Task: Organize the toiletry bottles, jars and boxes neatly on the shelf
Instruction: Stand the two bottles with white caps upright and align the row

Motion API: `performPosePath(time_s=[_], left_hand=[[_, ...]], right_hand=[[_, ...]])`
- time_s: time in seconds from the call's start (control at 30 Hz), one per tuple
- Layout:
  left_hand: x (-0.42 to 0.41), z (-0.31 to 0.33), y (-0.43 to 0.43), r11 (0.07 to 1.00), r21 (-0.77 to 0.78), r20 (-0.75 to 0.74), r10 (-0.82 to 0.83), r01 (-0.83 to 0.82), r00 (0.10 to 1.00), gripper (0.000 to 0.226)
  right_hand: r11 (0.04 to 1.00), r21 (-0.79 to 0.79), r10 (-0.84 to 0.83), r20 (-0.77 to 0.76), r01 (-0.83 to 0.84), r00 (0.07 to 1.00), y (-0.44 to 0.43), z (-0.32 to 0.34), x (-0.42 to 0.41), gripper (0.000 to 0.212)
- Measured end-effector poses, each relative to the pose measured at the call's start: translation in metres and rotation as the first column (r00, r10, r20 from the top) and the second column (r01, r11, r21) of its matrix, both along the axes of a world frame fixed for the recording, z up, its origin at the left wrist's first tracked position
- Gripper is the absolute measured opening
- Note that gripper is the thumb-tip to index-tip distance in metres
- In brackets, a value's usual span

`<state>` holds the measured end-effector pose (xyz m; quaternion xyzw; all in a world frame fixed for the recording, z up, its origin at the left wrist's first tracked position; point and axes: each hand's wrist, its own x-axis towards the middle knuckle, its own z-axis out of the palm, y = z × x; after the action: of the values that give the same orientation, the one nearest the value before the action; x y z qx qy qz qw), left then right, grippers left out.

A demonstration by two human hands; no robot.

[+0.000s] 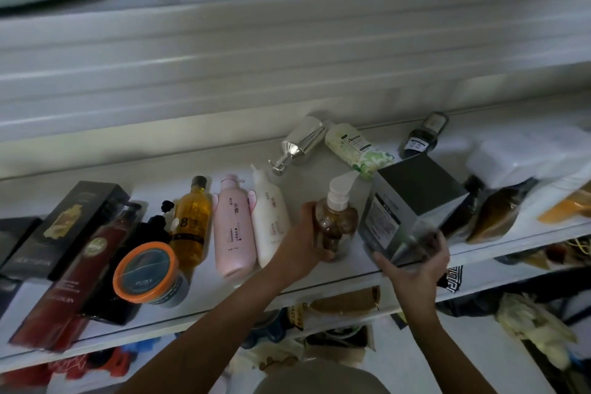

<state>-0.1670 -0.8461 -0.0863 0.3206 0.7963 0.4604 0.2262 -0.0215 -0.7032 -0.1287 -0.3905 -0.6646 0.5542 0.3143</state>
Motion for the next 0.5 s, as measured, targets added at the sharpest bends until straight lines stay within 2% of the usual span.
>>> performPosePath(time_s=[0.1, 0.3, 0.4, 0.5], left_hand=[[0.001, -0.001, 0.003, 1.000, 0.020, 0.001, 0.000, 0.000, 1.000, 0.082], [0.006, -0.002, 0.009, 0.996, 0.085, 0.074, 0.026, -0.032, 0.997, 0.082], [0.008, -0.004, 0.014, 0.994, 0.103, 0.100, 0.017, -0.028, 0.995, 0.081], [0.010, -0.006, 0.019, 0.992, 0.126, 0.136, 0.001, -0.018, 0.991, 0.083]], right_hand=[[0.999, -0.007, 0.042, -0.028, -0.043, 0.999, 0.004, -0.002, -0.007, 0.114], [0.989, 0.084, -0.125, 0.074, 0.119, 0.989, 0.003, -0.014, -0.009, 0.102], [0.956, 0.187, -0.244, 0.084, 0.225, 0.966, 0.000, -0.015, -0.010, 0.105], [0.924, 0.276, -0.299, 0.097, 0.263, 0.949, 0.001, -0.017, -0.009, 0.110]])
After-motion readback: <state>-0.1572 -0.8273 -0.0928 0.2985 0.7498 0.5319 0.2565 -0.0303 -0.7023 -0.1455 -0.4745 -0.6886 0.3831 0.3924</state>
